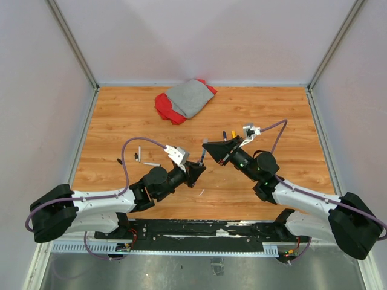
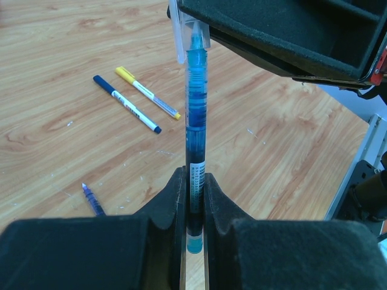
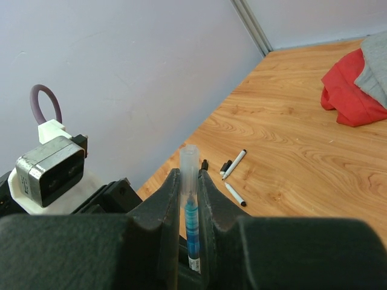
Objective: Insert the pens into the pen caps
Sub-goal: Insert the pen cap onto the pen.
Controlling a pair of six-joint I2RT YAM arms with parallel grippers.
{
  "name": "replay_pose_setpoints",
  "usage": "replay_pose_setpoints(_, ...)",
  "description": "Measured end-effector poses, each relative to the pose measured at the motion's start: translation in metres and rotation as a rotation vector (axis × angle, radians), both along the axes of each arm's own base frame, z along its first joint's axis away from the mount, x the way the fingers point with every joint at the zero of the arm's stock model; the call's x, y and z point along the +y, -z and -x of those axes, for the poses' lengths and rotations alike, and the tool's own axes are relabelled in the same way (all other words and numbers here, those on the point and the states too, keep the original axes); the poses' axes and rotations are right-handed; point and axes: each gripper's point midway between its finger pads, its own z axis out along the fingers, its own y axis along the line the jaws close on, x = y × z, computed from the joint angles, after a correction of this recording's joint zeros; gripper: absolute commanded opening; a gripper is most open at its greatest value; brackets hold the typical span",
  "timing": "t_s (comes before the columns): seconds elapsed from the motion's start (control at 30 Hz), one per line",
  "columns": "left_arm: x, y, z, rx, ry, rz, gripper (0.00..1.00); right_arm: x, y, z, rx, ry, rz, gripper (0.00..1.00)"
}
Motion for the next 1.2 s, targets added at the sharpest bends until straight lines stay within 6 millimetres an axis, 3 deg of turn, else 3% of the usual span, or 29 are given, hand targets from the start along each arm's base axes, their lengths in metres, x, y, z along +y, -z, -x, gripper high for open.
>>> replay_pose_setpoints(0.33, 0.001, 0.000, 0.000, 0.013, -0.010, 0.009, 0.00, 0.001, 0.008, 0.003, 0.002, 0.016, -0.008, 0.01)
replay_pose_setpoints(1.2, 0.019, 0.026, 0.003, 0.074, -0.065, -0.051, 0.00, 0.021, 0.038, 0.011, -0.007, 0.127, -0.003, 0.01)
